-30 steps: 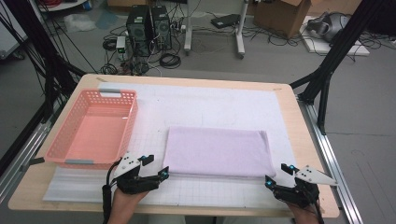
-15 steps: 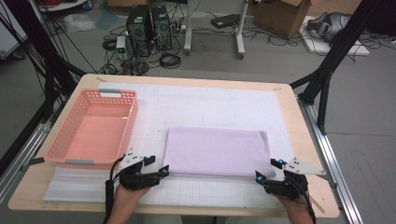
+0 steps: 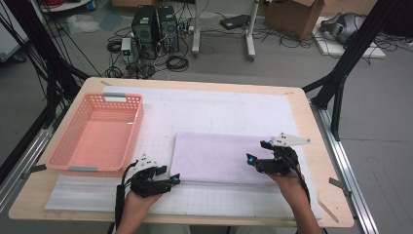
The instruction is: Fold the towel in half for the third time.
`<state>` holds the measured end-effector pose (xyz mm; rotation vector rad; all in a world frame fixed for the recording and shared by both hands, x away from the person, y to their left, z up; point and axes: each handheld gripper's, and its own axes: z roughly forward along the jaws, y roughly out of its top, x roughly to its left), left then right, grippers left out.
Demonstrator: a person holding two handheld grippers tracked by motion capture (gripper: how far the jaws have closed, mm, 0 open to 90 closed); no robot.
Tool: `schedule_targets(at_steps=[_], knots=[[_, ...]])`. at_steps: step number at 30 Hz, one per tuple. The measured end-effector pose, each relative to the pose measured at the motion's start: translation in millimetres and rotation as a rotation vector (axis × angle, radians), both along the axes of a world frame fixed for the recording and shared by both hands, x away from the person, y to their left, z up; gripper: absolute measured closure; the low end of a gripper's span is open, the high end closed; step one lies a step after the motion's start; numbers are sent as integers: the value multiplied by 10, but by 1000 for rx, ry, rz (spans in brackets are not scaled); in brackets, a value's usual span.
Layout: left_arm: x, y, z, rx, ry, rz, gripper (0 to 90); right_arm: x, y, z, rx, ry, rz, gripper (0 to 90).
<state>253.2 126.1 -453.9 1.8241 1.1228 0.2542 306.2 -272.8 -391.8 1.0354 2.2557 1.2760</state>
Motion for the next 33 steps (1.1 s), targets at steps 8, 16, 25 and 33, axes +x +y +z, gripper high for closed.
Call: schedule_targets(at_steps=[8, 16, 25, 33], knots=[[11, -15, -3, 19, 12, 6, 392, 287, 337, 188, -12, 10, 61, 243], [45, -35, -7, -5, 35, 19, 453, 558, 629, 171, -37, 50, 112, 244], [40, -61, -9, 21, 29, 19, 636, 868, 1166, 4, -98, 100, 200, 248], [35, -92, -10, 32, 28, 7, 787, 1116, 1655, -121, -156, 141, 287, 271]])
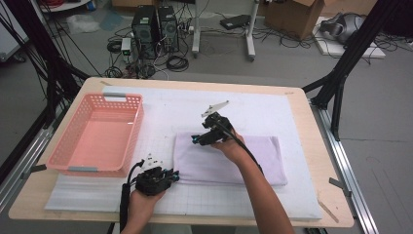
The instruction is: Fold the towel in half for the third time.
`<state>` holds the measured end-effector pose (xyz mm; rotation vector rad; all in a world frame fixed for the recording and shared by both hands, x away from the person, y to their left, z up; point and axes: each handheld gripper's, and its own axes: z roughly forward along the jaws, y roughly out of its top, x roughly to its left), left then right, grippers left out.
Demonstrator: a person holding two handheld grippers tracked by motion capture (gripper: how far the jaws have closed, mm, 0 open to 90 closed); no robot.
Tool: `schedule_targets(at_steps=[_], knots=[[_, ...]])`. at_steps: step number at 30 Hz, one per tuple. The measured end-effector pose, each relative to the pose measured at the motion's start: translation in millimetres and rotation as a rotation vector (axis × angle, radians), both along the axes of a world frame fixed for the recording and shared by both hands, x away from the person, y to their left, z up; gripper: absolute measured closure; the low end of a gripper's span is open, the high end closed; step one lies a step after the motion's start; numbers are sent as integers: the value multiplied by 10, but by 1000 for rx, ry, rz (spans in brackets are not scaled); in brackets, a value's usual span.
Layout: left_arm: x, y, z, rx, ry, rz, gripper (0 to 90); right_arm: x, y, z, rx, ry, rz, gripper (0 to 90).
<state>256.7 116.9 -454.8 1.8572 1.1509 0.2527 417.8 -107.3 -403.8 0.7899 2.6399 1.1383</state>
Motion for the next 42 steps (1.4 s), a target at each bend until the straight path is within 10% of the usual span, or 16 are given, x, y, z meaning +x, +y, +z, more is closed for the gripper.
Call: schedule_targets(at_steps=[13, 24, 34, 42], knots=[[10, 45, -8, -45, 24, -3, 808, 215, 412, -230, -50, 40, 59, 376], [-14, 111, 24, -26, 26, -8, 827, 154, 611, -241, -112, 30, 153, 814], [-169, 213, 409, -82, -70, -14, 827, -17, 618, 69, 5, -42, 165, 819], [-69, -224, 681, -77, -118, -103, 826, -89, 206, 340, 61, -100, 110, 819]])
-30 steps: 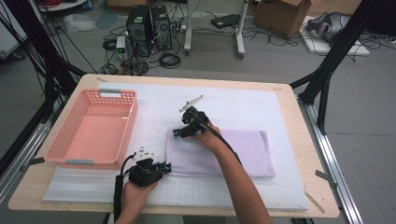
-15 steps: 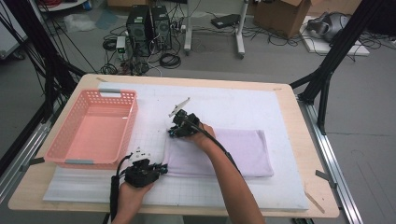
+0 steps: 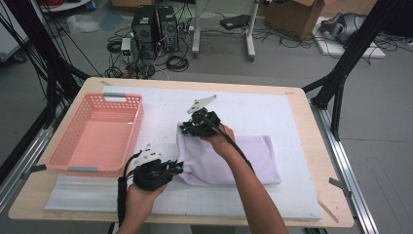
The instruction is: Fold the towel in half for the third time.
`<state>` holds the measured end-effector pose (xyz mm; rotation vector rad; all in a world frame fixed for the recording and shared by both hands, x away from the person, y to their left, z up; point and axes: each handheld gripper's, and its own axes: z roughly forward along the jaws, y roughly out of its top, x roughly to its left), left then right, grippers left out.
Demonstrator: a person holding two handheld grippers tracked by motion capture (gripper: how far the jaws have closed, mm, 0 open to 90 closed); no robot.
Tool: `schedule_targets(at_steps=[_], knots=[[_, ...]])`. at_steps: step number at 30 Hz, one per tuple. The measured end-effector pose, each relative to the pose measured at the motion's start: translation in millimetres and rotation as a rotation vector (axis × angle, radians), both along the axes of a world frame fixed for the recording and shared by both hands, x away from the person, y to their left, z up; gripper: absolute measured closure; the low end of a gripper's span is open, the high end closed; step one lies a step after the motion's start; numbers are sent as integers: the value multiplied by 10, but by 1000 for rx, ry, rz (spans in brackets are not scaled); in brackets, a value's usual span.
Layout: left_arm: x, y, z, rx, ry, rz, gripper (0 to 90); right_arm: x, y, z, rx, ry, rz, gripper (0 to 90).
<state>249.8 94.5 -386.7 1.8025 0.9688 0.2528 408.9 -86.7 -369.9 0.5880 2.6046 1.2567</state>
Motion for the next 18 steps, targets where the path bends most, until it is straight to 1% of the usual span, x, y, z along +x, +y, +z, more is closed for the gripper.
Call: schedule_targets(at_steps=[2, 4, 6, 7, 9, 11, 12, 13, 15, 18], knots=[[31, -126, 46, -5, -3, -16, 826, -8, -150, 45, 22, -8, -16, 819], [73, -253, 78, 1, -6, -36, 826, -16, -299, 69, 35, -9, -41, 818], [120, -384, 99, 7, -4, -56, 825, -14, -446, 70, 37, -15, -59, 818], [145, -446, 106, 9, 0, -68, 825, -19, -518, 67, 45, -9, -70, 819], [190, -572, 116, 14, 6, -88, 824, -19, -655, 54, 58, -12, -88, 819], [228, -696, 117, 18, 12, -107, 823, -17, -784, 39, 70, -13, -102, 819], [228, -696, 117, 18, 12, -107, 823, -21, -840, 31, 77, -8, -108, 818], [256, -808, 109, 19, 15, -121, 822, -25, -897, 24, 82, -7, -116, 819], [283, -907, 90, 12, 20, -131, 821, -28, -1001, 10, 92, -5, -129, 819], [328, -1034, 43, 13, 31, -142, 817, -20, -1147, -10, 91, -9, -143, 819]])
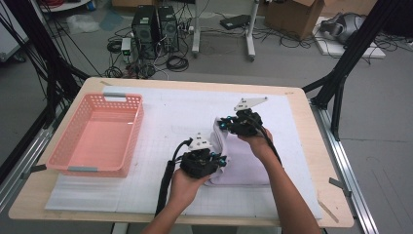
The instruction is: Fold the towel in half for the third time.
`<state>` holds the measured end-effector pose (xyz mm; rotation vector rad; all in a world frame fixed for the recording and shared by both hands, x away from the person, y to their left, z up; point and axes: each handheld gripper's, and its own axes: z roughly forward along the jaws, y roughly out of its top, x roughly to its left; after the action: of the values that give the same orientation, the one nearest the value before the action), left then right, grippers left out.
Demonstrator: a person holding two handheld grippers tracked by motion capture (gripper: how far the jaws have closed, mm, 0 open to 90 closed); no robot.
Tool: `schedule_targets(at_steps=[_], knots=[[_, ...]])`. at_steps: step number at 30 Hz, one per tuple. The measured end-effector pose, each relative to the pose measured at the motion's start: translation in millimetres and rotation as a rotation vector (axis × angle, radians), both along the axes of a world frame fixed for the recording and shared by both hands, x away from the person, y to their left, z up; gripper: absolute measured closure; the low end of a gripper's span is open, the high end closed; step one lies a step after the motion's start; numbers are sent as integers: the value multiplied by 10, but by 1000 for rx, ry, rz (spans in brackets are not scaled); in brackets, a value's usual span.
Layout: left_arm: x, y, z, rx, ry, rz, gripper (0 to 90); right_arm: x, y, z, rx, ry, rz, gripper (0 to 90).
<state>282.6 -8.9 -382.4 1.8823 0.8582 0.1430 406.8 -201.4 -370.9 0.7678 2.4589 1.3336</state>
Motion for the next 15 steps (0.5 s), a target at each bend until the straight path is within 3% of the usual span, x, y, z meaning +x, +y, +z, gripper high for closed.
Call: schedule_targets(at_steps=[6, 8, 11, 15], knots=[[77, -177, -89, -15, -3, -15, 782, 8, -272, -77, -3, 9, -45, 819], [80, -209, -110, -21, -19, -9, 693, 10, -359, -115, -3, 11, -57, 819], [70, -185, -105, -52, -58, -8, 472, -8, -478, -173, -9, 17, -77, 820], [43, -27, -72, -75, -135, 13, 410, -37, -670, -259, -12, 24, -116, 819]])
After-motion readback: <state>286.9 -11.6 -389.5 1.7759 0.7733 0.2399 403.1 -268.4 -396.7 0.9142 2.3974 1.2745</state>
